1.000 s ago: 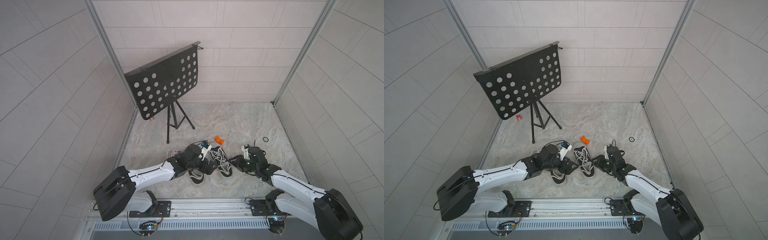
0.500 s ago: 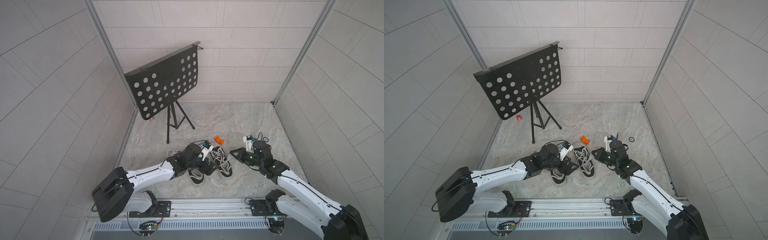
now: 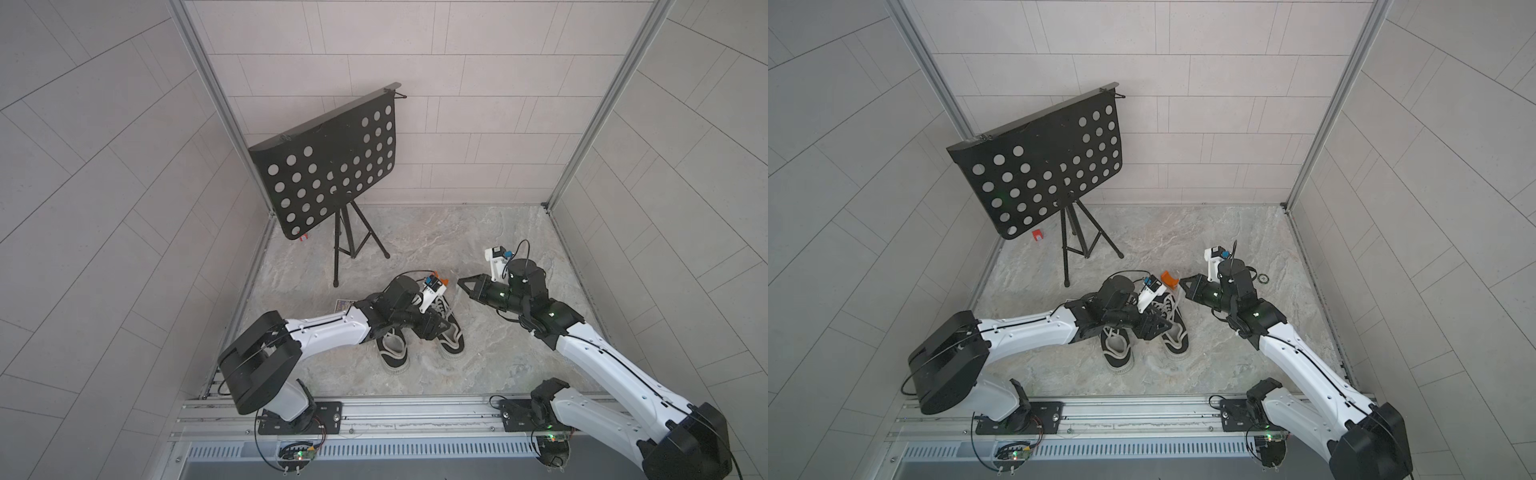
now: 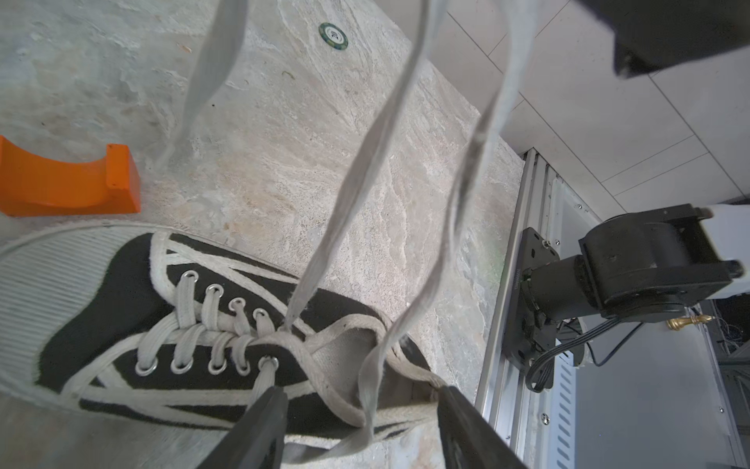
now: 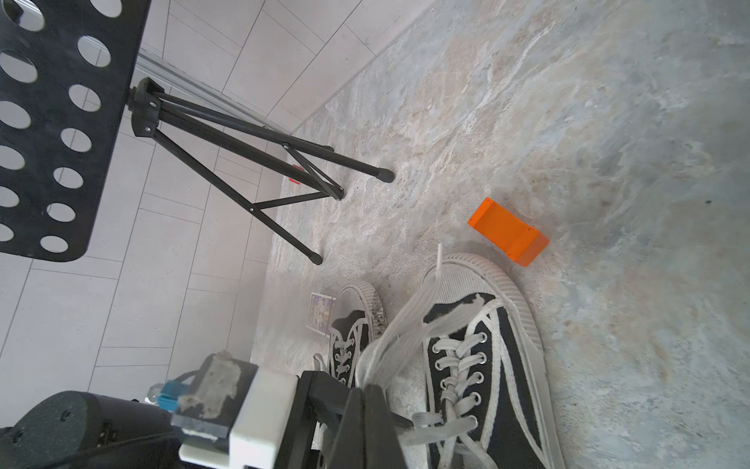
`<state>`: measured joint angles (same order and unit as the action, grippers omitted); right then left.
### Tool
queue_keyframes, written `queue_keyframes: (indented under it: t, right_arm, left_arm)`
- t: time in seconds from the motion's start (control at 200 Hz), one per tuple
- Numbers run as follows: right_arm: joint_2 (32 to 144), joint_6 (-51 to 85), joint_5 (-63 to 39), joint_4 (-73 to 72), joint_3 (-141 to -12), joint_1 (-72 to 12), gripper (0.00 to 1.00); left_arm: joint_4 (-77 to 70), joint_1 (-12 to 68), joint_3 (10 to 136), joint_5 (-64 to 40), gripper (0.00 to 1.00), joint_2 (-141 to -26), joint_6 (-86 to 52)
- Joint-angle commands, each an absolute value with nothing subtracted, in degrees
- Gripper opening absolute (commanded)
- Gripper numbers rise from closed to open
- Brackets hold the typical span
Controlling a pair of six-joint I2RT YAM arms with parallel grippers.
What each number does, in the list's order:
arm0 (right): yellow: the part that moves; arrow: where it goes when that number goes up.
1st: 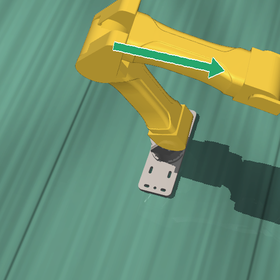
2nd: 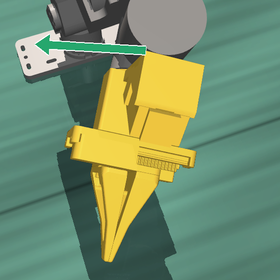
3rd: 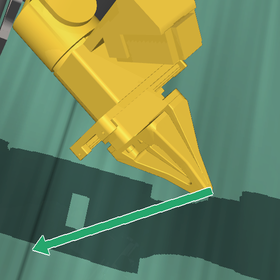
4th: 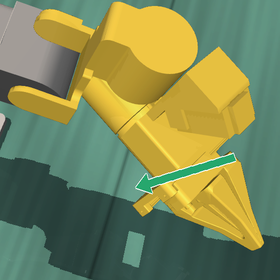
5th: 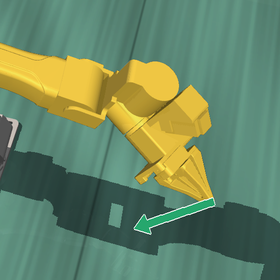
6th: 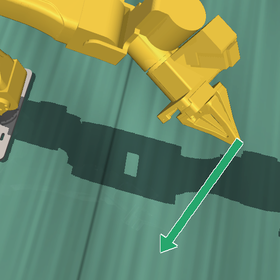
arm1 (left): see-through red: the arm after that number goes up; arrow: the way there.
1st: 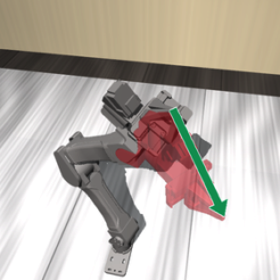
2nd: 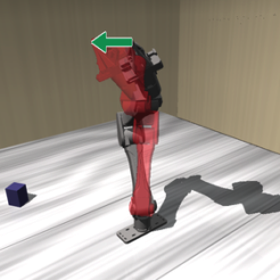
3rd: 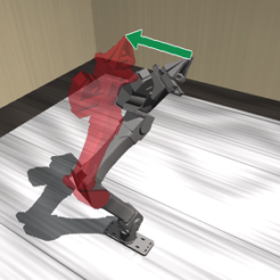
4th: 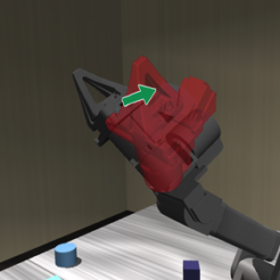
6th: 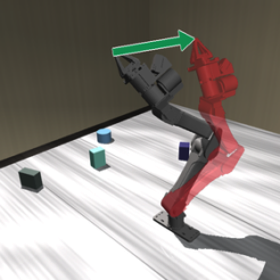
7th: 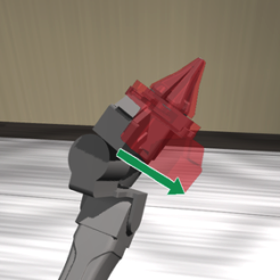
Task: Tie the shoes
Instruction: Cross the shoelace with the shoelace.
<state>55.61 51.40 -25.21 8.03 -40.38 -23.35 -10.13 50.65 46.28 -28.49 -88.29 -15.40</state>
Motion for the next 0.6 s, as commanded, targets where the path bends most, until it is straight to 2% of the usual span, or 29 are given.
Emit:
queue_keyframes:
  t: [0.0, 0.095, 0.245, 0.595]
  right_arm:
    - [55.87, 49.99, -24.92, 8.79, -41.48, -23.55, 0.0]
    - [55.77, 49.84, -24.79, 8.88, -41.48, -23.54, 0.0]
    - [55.55, 48.65, -24.1, 10.01, -41.4, -22.15, 0.0]
    - [59.74, 43.21, -25.4, 11.84, -34.67, -11.5, 0.0]
  left_arm:
    - [-13.11, 50.98, 48.24, -29.39, 0.66, -90.44, -14.06]
    - [-15.42, 51.22, 49.0, -30.75, 0.62, -93.04, -15.09]
    - [-17.81, 52.53, 50.27, -34.85, 0.39, -96.3, -17.3]
    - [-15.12, 52.43, 48.51, -38.69, 0.01, -90.53, -18.14]
